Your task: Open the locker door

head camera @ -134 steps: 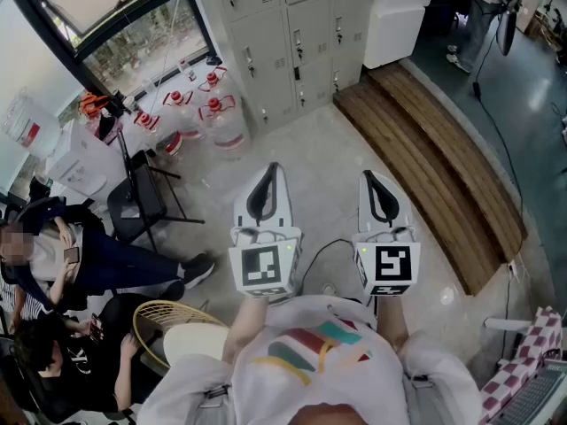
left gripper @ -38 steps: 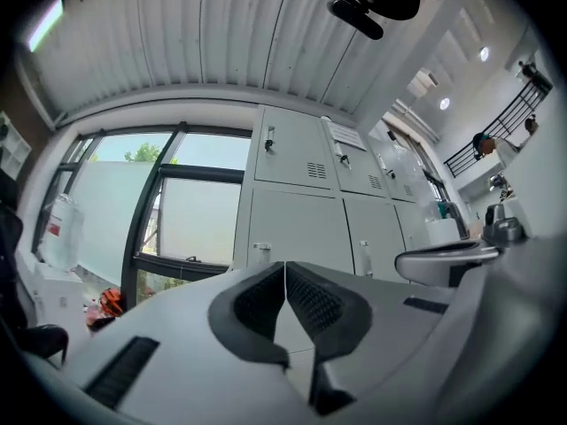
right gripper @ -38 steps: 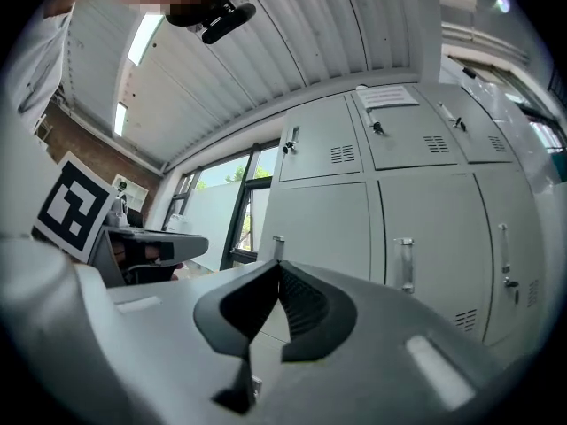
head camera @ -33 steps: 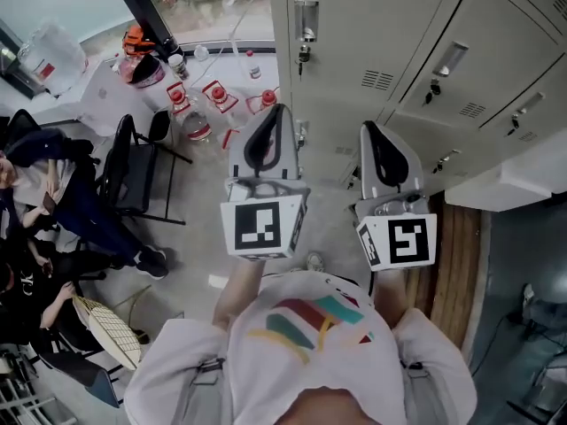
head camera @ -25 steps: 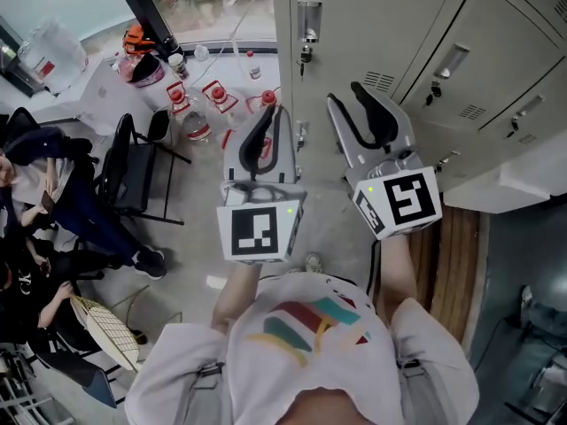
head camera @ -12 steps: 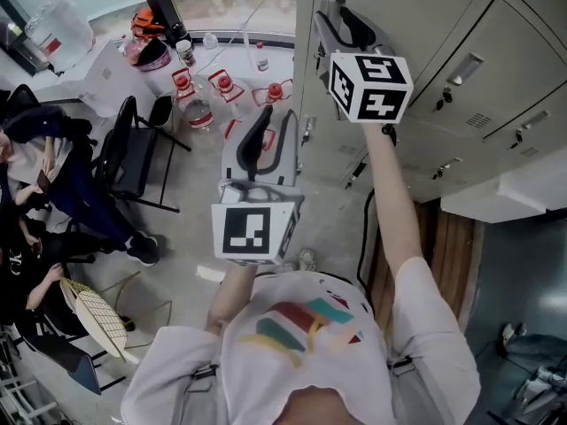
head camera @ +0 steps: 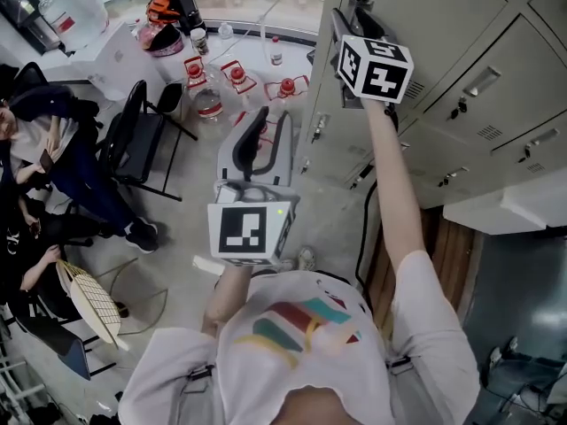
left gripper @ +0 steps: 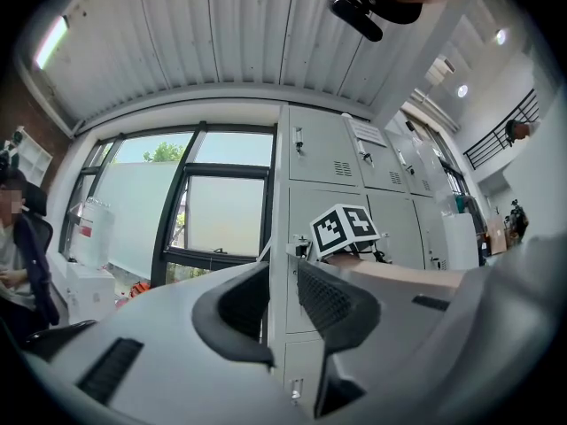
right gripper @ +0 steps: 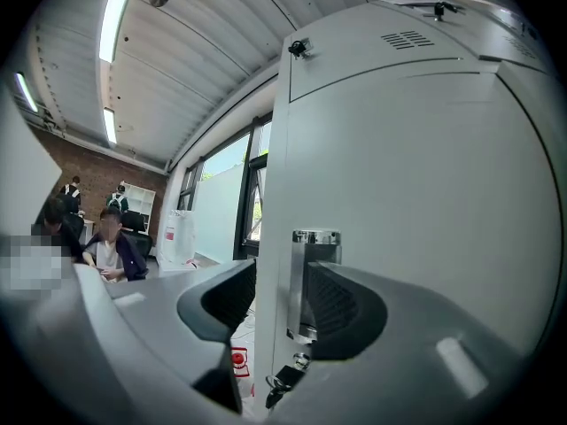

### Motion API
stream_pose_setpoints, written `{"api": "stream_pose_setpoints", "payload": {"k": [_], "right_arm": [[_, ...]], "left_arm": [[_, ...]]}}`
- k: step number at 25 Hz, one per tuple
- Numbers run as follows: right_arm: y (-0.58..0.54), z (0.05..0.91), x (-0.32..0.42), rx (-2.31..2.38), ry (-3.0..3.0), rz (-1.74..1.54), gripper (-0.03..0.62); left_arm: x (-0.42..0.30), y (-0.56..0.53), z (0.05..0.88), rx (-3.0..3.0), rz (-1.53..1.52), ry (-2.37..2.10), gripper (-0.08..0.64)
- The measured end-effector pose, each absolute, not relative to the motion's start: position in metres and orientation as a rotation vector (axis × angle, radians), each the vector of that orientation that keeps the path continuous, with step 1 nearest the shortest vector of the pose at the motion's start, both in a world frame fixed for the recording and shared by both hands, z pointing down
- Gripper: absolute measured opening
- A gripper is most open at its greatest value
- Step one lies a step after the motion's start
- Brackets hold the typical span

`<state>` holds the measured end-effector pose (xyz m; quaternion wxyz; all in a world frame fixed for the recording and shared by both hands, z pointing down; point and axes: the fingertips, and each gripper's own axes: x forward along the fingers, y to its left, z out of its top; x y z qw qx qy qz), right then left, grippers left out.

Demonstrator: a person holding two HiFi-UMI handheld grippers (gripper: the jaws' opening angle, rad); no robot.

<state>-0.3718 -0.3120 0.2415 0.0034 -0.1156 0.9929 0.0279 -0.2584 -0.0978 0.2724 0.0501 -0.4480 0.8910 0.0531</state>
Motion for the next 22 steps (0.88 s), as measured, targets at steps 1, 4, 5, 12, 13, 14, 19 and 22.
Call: {"api": "stream_pose_setpoints", "payload": {"k": [1, 4, 5, 12, 13, 14, 19, 22], "right_arm": [[-0.312, 0.242, -0.374, -0.363, 3.116, 0.084, 0.167], [-0.311, 0.247, -0.377, -0.379, 3.123, 0.099, 0.167], [-0.312, 0.249, -0.377, -0.386, 3.125, 0.113, 0.167], [-0.313, 0.260, -0.381, -0.386, 3.156, 0.130, 0.167], [-0.312, 0.260, -0.381, -0.389, 3.155, 0.130, 0.167], [-0.312, 0.260, -0.381, -0.389, 3.154, 0.127, 0.167], [-0.305, 0.259, -0.375, -0.374, 3.166, 0.144, 0.167], [-0.298, 0.260, -0.368, -0.353, 3.163, 0.161, 0.167]], "left_arm": [[-0.259, -0.096, 0.273, -1.360, 0.163, 2.715, 0.097], [-0.262, -0.089, 0.276, -1.339, 0.172, 2.745, 0.097], [-0.263, -0.087, 0.277, -1.335, 0.178, 2.749, 0.097], [-0.267, -0.080, 0.274, -1.320, 0.213, 2.744, 0.097], [-0.268, -0.079, 0.274, -1.319, 0.215, 2.745, 0.095], [-0.268, -0.078, 0.273, -1.318, 0.218, 2.744, 0.095], [-0.269, -0.078, 0.277, -1.327, 0.222, 2.734, 0.095], [-0.269, -0.080, 0.276, -1.348, 0.228, 2.728, 0.096]]}}
